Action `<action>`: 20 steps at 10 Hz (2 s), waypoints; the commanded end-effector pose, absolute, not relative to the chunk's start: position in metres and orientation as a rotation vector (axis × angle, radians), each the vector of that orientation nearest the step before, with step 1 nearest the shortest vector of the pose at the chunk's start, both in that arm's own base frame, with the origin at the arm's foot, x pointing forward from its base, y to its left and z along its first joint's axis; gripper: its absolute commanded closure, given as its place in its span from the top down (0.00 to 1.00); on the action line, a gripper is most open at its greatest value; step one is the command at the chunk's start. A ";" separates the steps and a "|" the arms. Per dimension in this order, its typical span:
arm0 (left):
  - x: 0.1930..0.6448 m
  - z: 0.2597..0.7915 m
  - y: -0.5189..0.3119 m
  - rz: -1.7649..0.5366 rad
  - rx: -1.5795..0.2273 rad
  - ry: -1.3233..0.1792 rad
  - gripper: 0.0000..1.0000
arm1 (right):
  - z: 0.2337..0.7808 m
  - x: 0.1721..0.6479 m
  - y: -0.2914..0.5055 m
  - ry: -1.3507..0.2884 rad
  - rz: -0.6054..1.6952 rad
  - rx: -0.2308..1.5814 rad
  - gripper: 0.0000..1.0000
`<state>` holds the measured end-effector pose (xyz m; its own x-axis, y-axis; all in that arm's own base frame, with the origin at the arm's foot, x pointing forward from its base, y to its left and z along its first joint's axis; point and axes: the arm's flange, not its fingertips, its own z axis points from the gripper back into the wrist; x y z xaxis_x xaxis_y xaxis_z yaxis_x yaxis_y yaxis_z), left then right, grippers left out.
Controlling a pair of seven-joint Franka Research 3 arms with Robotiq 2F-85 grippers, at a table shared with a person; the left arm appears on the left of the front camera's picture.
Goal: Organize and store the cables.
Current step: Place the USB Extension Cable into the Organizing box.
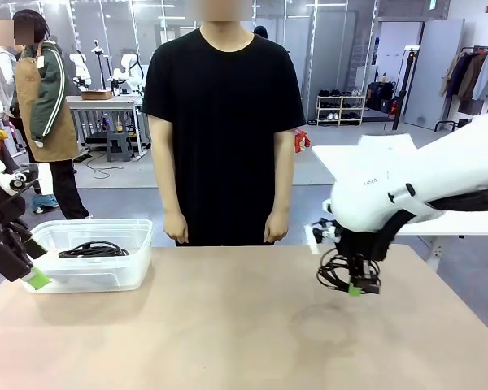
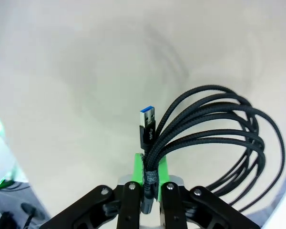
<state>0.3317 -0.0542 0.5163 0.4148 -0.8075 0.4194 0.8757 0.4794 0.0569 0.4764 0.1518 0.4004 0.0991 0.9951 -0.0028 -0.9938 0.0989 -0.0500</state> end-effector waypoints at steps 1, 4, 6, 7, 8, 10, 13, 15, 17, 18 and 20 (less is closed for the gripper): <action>0.334 0.520 -0.056 -1.053 -0.179 -0.409 1.00 | 0.411 0.483 0.211 -0.030 1.478 -0.030 0.00; 0.334 0.520 -0.056 -1.053 -0.179 -0.409 1.00 | 0.396 0.494 0.313 -0.024 1.533 0.026 0.00; 0.334 0.520 -0.056 -1.053 -0.179 -0.409 1.00 | 0.366 0.498 0.365 -0.018 1.559 0.061 0.00; 0.334 0.520 -0.056 -1.053 -0.179 -0.409 1.00 | 0.352 0.495 0.379 -0.025 1.561 0.066 0.00; 0.334 0.520 -0.056 -1.053 -0.179 -0.409 1.00 | 0.339 0.492 0.388 -0.034 1.560 0.082 0.00; 0.334 0.520 -0.056 -1.053 -0.179 -0.409 1.00 | 0.310 0.485 0.396 0.012 1.556 0.078 0.00; 0.334 0.520 -0.056 -1.053 -0.179 -0.409 1.00 | 0.309 0.474 0.397 0.007 1.568 0.091 0.26; 0.334 0.520 -0.056 -1.053 -0.179 -0.409 1.00 | 0.317 0.468 0.392 -0.007 1.556 0.105 0.60; 0.333 0.524 -0.063 -1.095 -0.165 -0.411 1.00 | 0.336 0.464 0.378 -0.050 1.539 0.119 0.94; 0.335 0.533 -0.076 -1.102 -0.163 -0.399 1.00 | 0.346 0.461 0.365 -0.065 1.526 0.133 1.00; 0.341 0.545 -0.092 -1.154 -0.131 -0.376 1.00 | 0.370 0.451 0.312 -0.120 1.481 0.229 1.00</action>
